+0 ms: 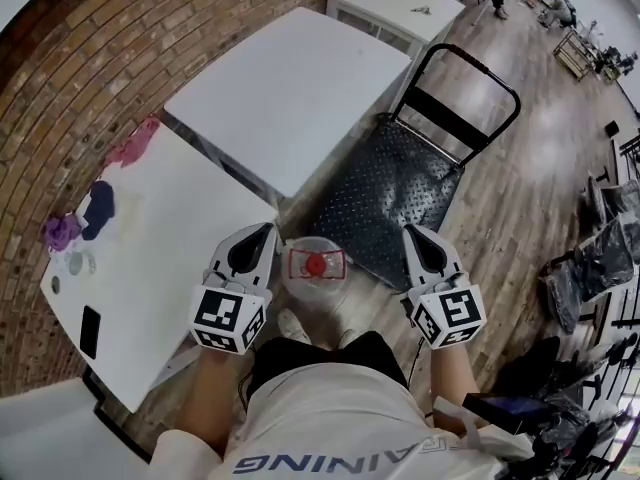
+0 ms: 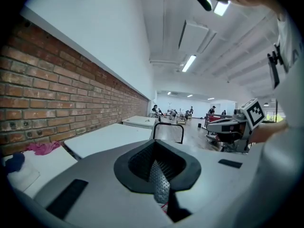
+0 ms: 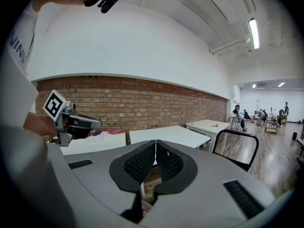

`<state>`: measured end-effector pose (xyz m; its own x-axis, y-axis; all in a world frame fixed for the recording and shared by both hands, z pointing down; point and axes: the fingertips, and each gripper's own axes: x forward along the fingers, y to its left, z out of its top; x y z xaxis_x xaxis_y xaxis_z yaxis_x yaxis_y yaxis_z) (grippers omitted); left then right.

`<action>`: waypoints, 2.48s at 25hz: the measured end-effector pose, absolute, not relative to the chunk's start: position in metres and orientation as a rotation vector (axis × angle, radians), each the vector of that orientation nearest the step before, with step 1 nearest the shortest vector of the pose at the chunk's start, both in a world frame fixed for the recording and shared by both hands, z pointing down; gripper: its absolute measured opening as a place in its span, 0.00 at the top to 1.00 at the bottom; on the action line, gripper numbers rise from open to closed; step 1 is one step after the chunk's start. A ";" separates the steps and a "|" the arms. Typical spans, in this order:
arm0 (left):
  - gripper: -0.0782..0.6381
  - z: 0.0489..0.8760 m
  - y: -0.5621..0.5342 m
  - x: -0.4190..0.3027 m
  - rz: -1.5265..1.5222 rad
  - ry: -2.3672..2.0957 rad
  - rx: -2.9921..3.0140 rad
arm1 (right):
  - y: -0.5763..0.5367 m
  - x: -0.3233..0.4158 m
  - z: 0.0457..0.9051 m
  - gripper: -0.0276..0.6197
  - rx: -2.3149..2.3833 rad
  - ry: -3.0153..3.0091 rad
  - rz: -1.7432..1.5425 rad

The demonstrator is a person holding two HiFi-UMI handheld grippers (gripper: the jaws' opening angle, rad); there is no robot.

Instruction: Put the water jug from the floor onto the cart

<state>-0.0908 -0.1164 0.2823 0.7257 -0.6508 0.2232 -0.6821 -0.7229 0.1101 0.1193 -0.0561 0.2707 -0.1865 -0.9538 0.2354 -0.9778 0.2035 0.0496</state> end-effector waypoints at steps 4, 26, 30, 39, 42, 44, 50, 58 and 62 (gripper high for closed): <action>0.89 0.300 -0.121 -0.096 0.267 -1.076 2.696 | -0.073 0.116 0.290 0.95 1.817 -2.264 0.226; 0.89 0.479 -0.084 -0.131 0.524 -1.332 2.346 | -0.116 0.053 0.559 0.68 1.149 -2.292 0.580; 0.89 0.504 -0.073 -0.139 0.564 -1.345 2.291 | -0.109 0.029 0.625 0.54 1.089 -2.255 0.605; 0.89 0.555 -0.036 -0.149 0.656 -1.259 2.207 | -0.099 0.004 0.755 0.42 0.996 -2.141 0.576; 0.89 0.572 -0.031 -0.154 0.674 -1.261 2.170 | -0.097 -0.003 0.781 0.42 0.975 -2.117 0.568; 0.89 0.580 -0.032 -0.157 0.676 -1.262 2.154 | -0.095 -0.008 0.795 0.42 0.963 -2.101 0.566; 0.89 0.590 -0.038 -0.157 0.674 -1.245 2.145 | -0.095 -0.010 0.809 0.43 1.005 -2.091 0.518; 0.89 0.582 -0.044 -0.147 0.679 -1.219 2.161 | -0.095 -0.010 0.807 0.46 1.034 -2.143 0.539; 0.89 0.582 -0.042 -0.146 0.670 -1.219 2.169 | -0.094 -0.009 0.805 0.47 1.065 -2.158 0.500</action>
<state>-0.1458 -0.0420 0.5816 0.4624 -0.5954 0.6570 -0.8738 -0.4316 0.2239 -0.0089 -0.0938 0.8048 -0.4419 -0.5471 0.7109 -0.8041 0.5929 -0.0436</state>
